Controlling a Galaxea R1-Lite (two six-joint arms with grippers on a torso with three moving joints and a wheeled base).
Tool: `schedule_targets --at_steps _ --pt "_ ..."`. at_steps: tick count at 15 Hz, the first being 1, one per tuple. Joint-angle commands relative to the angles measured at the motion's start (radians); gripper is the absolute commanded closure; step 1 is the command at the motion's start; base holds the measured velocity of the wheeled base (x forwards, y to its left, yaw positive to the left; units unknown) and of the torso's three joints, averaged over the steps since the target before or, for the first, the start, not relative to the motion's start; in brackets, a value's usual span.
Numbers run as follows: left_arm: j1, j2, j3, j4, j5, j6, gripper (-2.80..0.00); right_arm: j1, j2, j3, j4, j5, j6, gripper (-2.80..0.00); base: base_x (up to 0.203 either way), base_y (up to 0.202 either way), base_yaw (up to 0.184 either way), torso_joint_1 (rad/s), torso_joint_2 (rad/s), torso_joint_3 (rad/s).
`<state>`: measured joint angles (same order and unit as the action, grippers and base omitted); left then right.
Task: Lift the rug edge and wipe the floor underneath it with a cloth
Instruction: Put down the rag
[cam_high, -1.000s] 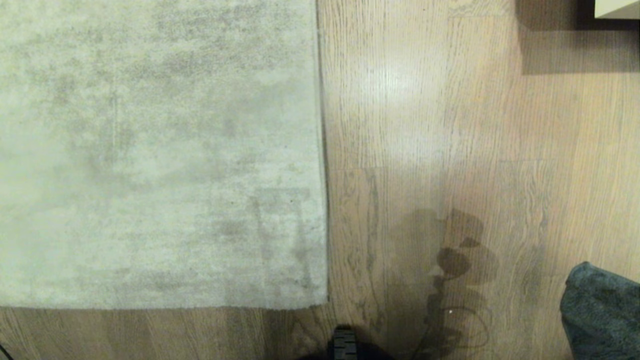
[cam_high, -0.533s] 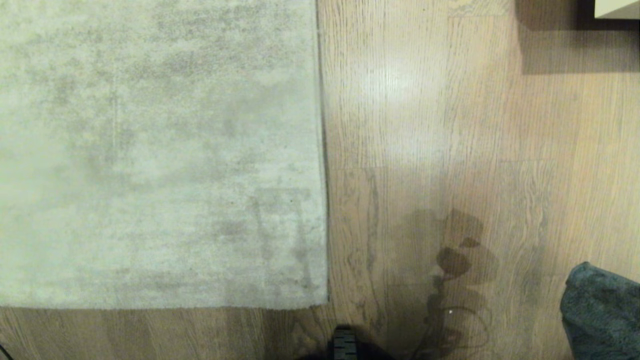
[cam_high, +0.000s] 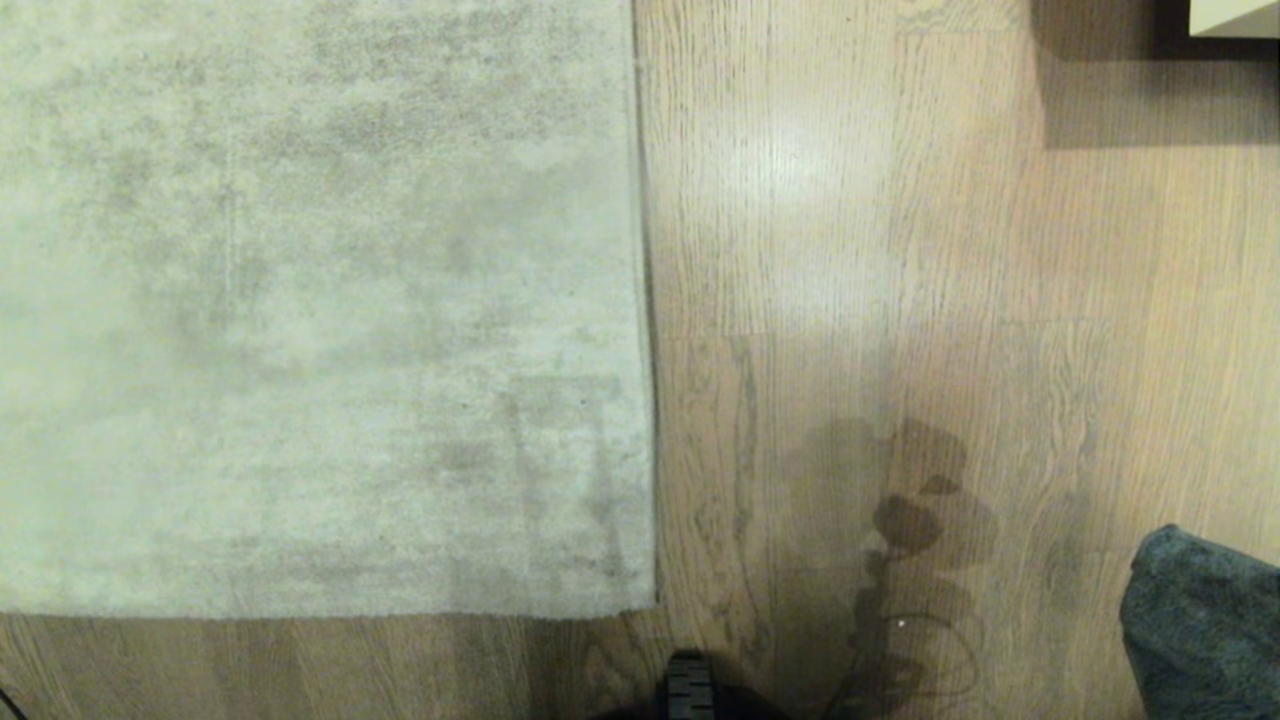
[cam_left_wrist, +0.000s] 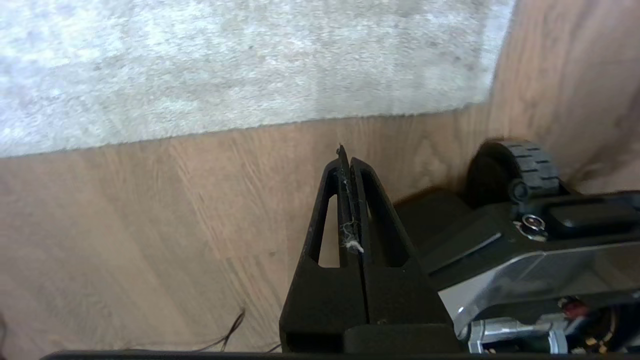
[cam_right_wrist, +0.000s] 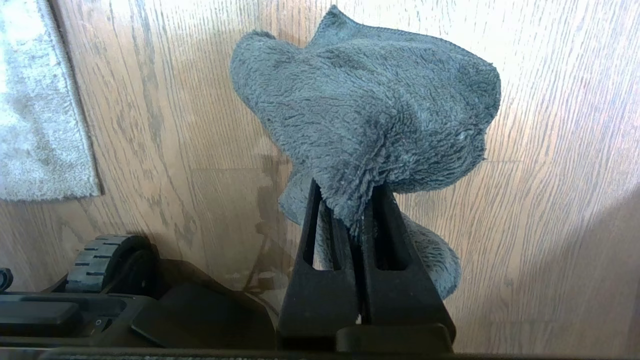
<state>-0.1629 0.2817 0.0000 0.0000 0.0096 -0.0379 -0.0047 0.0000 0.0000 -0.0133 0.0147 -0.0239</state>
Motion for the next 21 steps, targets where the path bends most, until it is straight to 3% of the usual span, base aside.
schedule_targets --at_steps 1,6,11,21 --pt "0.017 0.004 0.000 0.000 0.001 0.000 0.00 0.000 0.002 0.000 -0.001 0.001 -0.001 0.00 0.000 0.000 0.000 0.000 0.00 0.000" --pt "0.035 0.004 0.000 0.000 0.001 0.000 0.00 0.000 0.001 0.000 -0.001 0.001 -0.001 0.00 0.000 0.000 0.000 0.000 0.00 0.000" --pt "0.190 -0.037 0.000 0.000 0.001 0.000 0.00 0.000 0.002 0.000 -0.001 0.001 -0.001 0.00 0.000 0.000 0.000 0.000 0.00 0.000" --pt "0.168 -0.207 0.000 0.000 0.001 0.000 0.00 0.000 0.002 0.000 -0.001 0.001 -0.001 0.00 0.000 0.000 0.000 0.000 0.00 0.000"
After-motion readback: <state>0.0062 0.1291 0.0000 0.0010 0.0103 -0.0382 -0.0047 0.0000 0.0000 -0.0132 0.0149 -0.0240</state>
